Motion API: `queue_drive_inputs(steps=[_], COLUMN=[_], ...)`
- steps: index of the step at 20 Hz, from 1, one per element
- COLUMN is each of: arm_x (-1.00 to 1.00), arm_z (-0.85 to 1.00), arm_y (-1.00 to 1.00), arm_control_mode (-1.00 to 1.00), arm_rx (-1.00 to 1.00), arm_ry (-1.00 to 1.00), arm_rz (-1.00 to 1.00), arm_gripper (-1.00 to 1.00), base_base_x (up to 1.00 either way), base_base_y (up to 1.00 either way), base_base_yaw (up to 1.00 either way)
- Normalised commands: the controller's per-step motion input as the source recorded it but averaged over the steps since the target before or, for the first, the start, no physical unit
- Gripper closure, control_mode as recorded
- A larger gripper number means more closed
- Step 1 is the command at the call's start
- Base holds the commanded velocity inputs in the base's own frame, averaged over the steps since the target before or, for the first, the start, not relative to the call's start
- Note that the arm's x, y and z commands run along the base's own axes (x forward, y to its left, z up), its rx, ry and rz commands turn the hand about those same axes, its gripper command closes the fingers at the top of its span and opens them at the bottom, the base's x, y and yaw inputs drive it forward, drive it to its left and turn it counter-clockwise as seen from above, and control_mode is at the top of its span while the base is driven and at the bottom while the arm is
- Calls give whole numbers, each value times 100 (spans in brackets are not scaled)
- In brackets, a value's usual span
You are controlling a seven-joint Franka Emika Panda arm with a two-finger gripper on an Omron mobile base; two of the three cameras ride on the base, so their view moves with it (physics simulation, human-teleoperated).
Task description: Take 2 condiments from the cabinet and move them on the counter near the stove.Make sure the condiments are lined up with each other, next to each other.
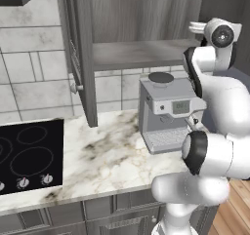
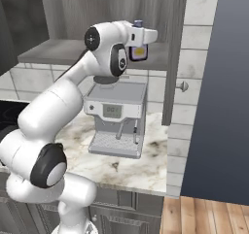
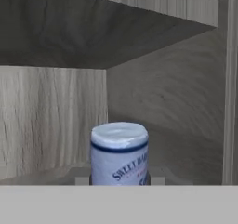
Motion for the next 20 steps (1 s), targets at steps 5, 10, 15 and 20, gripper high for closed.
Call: queue_drive_inputs(steps=[5, 10, 15, 20], arm_x=[-100, -100, -100, -100], arm_z=[28, 2, 0, 0], arm_y=[13, 21, 32, 37], arm_control_mode=[-100, -100, -100, -100], arm_rx=[0, 0, 0, 0], arm_ry=[16, 15, 3, 0], arm_rz=[0, 4, 22, 20], arm_gripper=[100, 100, 100, 100], base_base_x=[0, 0, 0, 0], base_base_y=[0, 0, 0, 0], base_base_yaw=[0, 0, 0, 0])
